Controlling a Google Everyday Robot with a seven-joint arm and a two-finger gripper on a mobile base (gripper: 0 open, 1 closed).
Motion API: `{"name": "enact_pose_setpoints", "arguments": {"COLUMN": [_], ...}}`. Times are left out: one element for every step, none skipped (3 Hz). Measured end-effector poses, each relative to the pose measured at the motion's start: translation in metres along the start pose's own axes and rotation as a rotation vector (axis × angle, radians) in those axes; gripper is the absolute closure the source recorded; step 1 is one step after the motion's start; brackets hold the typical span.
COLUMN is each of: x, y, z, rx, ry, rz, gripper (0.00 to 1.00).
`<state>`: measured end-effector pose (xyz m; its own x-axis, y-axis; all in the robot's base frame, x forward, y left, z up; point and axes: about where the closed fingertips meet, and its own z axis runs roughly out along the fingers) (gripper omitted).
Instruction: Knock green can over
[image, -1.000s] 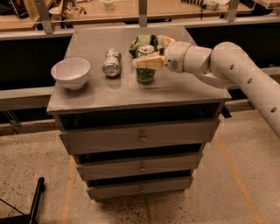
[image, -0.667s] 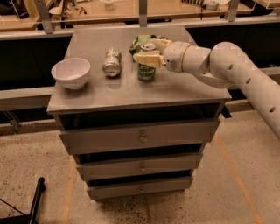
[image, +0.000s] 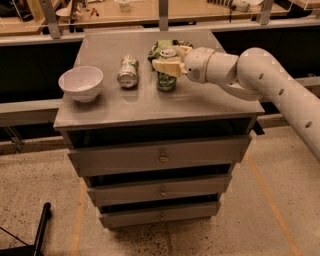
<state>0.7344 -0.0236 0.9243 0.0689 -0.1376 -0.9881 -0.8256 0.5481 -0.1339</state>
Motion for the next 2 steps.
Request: {"name": "enact_pose_setpoints", "arguments": {"x": [-0.0003,0.0010], "y": [0.0016,0.0037], "z": [0.0020,0.0056], "rx": [-0.004,-0.047], "ry": [-0.001,0.004], "rz": [0.000,-0.001], "gripper": [1.00,1.00]}}
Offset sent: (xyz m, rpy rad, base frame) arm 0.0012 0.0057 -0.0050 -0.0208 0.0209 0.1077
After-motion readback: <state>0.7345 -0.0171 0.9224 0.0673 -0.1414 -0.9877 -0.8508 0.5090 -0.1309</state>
